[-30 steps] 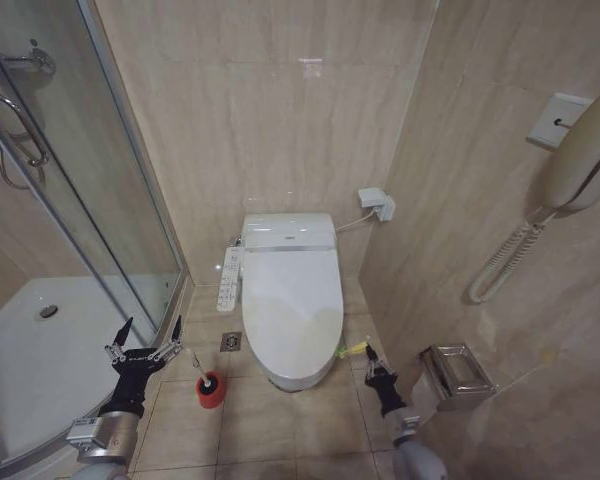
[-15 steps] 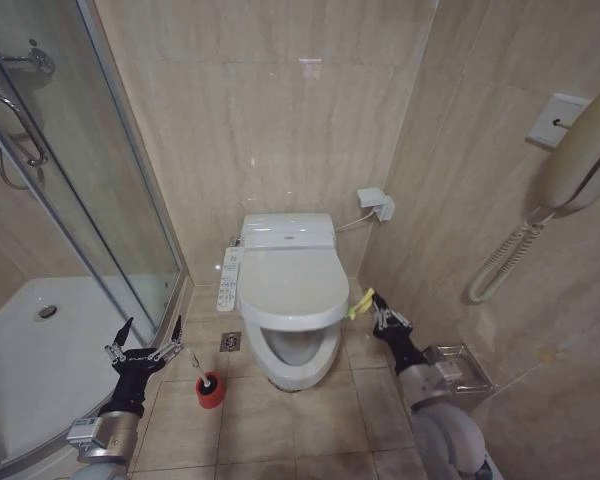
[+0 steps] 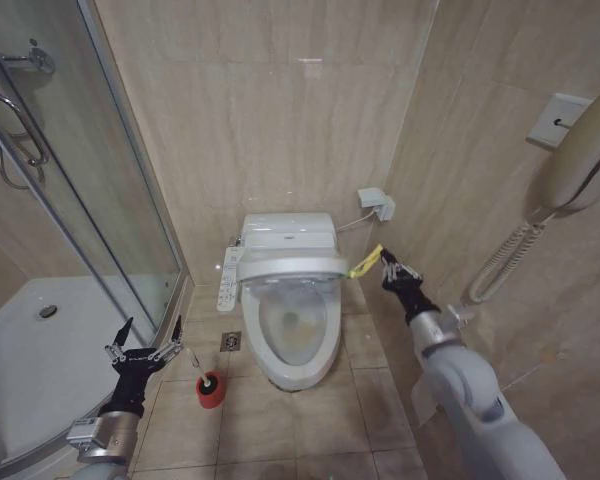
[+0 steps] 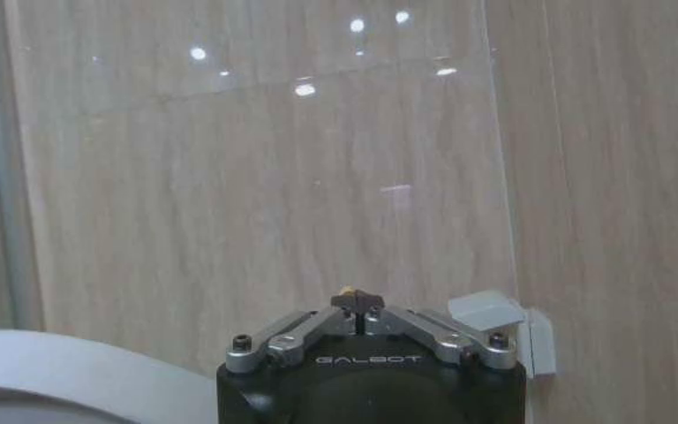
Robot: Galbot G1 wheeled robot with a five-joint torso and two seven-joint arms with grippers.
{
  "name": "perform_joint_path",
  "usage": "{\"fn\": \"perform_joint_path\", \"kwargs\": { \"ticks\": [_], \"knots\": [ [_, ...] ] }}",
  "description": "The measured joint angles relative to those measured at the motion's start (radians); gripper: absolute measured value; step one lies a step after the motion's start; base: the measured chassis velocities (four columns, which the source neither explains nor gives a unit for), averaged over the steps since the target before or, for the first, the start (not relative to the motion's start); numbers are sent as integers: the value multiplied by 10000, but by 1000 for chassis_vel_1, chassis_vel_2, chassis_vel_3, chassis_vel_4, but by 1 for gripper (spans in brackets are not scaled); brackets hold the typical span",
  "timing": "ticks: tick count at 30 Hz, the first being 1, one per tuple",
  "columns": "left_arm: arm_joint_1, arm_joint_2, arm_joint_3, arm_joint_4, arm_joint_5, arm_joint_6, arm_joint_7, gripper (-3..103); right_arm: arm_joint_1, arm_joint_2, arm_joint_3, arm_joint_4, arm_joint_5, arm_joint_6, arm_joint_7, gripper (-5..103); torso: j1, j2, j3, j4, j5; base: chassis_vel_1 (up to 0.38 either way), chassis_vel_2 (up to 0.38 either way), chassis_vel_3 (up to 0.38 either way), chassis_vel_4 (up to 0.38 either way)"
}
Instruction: Open the toilet lid, clean the toilet bowl with a toilet brush, close the toilet lid, and flush.
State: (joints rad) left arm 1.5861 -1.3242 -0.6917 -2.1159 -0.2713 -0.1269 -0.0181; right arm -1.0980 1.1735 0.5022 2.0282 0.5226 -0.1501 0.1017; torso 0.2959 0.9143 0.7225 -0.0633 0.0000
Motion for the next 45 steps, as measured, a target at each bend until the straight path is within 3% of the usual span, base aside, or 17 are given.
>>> {"fn": "perform_joint_path", "kwargs": {
  "ticks": [6,9,14,25,28,45],
  "knots": [
    [0,0,0,0,0,0,0,100,1226,215,-496,-847,619,-480,553,0,0,0,0,-4,1,0,0,0,0],
    [3,0,0,0,0,0,0,100,2001,644,-1022,-1004,1246,-1109,1380,0,0,1,0,-6,-3,0,0,0,0],
    [0,0,0,0,0,0,-1,100,2742,1213,-1491,-1615,1459,-1191,1700,0,0,1,0,-4,-4,0,0,0,0],
    [0,0,0,0,0,0,-1,100,4288,2055,-1392,-3777,418,-537,1172,0,-3,3,-3,-3,-5,0,0,0,0],
    [0,0,0,0,0,0,-1,100,4801,2050,-1597,-4634,-357,47,832,0,-4,4,-4,-12,-7,0,0,0,0],
    [-1,0,0,0,0,0,0,100,5867,2590,-1871,-5859,-871,164,1051,0,-2,3,-2,-4,-1,0,0,0,0]
  ]
}}
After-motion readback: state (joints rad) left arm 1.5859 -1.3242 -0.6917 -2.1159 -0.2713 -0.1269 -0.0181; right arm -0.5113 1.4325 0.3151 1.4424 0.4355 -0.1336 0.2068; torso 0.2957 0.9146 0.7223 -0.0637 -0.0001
